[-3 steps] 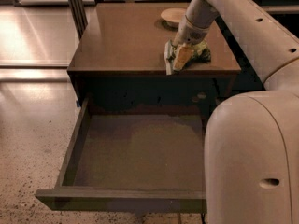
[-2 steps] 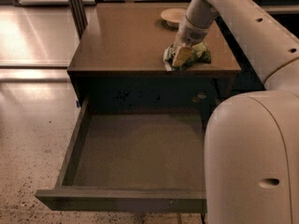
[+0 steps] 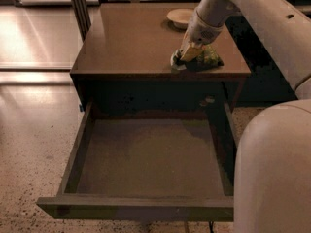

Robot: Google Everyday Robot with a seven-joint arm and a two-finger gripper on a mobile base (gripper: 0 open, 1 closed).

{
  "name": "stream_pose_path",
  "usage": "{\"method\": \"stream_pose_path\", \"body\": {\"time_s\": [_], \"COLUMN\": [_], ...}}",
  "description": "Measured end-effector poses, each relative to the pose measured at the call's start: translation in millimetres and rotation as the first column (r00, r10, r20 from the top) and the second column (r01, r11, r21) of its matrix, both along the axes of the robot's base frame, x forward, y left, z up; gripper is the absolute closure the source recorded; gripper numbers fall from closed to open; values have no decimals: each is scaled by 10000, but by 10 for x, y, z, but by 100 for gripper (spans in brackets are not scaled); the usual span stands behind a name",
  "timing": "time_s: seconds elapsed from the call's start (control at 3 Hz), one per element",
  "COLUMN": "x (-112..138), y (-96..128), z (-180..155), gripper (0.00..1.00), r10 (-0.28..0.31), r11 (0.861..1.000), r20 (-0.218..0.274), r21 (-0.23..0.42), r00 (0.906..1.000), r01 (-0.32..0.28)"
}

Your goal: Place green jalapeno chip bag into top drawer

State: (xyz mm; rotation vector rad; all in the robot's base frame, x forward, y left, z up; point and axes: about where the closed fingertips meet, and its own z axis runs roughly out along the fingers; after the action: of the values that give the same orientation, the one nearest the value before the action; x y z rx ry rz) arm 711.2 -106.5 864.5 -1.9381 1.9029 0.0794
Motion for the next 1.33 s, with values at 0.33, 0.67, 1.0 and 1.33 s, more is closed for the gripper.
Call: {"method": "stream_pose_path", "body": {"time_s": [0.33, 0.67, 1.0, 1.33], "x": [-288, -654, -978, -1219], "y": [47, 179, 380, 590], "z": [295, 470, 452, 313], "gripper": [100, 100, 100, 100], "r10": [138, 440, 962, 1457], "r11": [9999, 9985, 9916, 9807], "r20": [630, 925, 797, 566], "r21": [77, 286, 793, 1232], "r00": [9979, 9947, 9922, 9877], "r01": [-143, -468, -1025, -1518]}}
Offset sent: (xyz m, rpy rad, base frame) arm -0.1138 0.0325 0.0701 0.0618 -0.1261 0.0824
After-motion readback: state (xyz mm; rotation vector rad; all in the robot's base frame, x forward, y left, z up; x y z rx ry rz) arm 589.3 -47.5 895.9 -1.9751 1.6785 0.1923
